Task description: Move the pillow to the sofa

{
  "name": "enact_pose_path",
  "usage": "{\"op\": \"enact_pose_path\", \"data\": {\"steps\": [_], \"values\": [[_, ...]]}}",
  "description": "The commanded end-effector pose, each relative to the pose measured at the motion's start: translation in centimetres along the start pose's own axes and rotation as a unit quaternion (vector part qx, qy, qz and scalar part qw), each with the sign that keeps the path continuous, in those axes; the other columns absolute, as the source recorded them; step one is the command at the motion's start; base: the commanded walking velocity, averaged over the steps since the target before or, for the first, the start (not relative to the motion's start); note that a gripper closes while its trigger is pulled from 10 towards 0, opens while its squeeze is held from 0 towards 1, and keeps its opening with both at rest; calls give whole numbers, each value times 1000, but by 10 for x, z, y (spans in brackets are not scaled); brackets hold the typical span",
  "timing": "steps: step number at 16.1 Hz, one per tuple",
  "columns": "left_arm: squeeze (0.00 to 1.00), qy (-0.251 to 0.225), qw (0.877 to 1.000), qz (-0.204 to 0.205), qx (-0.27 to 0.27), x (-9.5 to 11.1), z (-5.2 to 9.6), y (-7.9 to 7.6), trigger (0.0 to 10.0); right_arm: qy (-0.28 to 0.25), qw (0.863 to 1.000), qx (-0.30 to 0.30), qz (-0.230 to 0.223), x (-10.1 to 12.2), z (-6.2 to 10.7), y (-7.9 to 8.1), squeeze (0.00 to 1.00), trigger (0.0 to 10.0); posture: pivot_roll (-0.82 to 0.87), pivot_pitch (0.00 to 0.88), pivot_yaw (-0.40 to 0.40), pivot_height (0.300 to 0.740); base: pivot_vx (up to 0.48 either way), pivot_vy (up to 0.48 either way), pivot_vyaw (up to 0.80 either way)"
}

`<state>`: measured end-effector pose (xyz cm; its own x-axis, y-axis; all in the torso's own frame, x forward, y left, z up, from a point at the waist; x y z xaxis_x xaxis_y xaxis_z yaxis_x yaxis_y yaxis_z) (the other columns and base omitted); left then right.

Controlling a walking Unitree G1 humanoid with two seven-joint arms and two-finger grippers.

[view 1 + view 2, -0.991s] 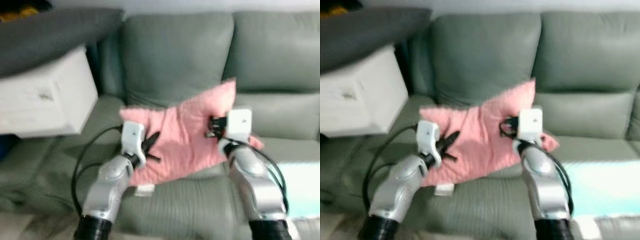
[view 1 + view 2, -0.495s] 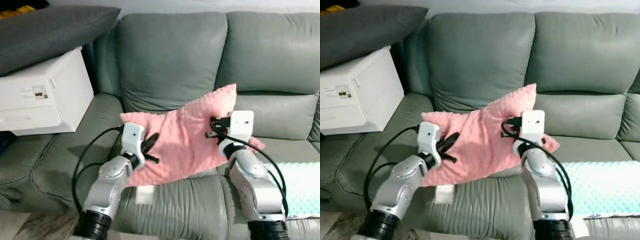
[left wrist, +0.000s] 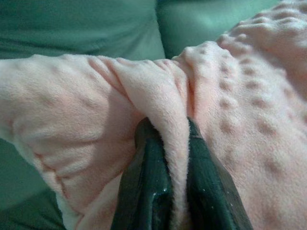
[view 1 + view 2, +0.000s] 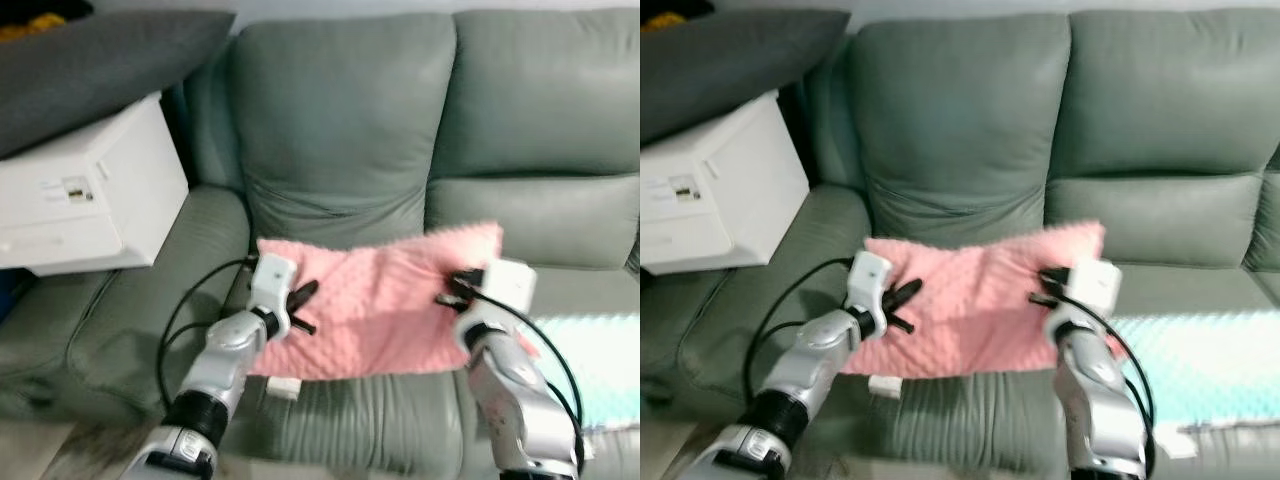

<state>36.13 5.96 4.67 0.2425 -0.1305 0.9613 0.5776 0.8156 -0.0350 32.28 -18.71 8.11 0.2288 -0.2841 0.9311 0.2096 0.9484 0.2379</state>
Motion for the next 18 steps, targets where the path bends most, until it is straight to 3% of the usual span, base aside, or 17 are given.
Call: {"op": "enact_pose_path", "data": {"steps": [1, 5, 10, 12, 14, 18], "values": [[0, 8, 1000, -21, -2, -1, -2, 2, 10000, 19, 1000, -12, -21, -9, -1, -5, 0, 10000, -87, 159, 112, 740, 0, 0, 0], [0, 24, 999, -25, 21, -7, -2, 18, 10000, 43, 999, -25, -14, -26, -2, -10, 0, 10000, -93, 260, 111, 740, 0, 0, 0], [0, 3, 991, 0, 131, 18, -1, 62, 10000, 31, 999, 1, 25, -26, -19, -2, 0, 10000, -98, 326, 112, 740, 0, 0, 0], [0, 4, 985, 17, 172, 22, 4, 80, 10000, 44, 998, 26, 33, -25, -34, 11, 0, 10000, -102, 336, 106, 740, 0, 0, 0], [0, 9, 981, 27, 194, 21, 7, 88, 10000, 35, 996, 59, 55, -18, -43, 26, 0, 10000, -96, 340, 102, 740, 0, 0, 0], [0, 12, 980, 45, 193, 14, 7, 84, 10000, 37, 996, 71, 42, -21, -50, 34, 0, 10000, -89, 339, 98, 740, 0, 0, 0]]}}
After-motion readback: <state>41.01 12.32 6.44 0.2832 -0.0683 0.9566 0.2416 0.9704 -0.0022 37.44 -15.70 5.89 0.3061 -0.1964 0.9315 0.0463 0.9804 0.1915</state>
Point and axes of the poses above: a point about 5 cm out from each wrist's last joint towards the gripper, its own z axis pointing back from the gripper into the wrist, its own x axis along the axis of the wrist's last joint, y = z × x, the point moved 5 cm from there along -z, pointing out of the wrist towards the gripper, and after that the axes turned 3 degrees about -z, right-handed, at the moved point
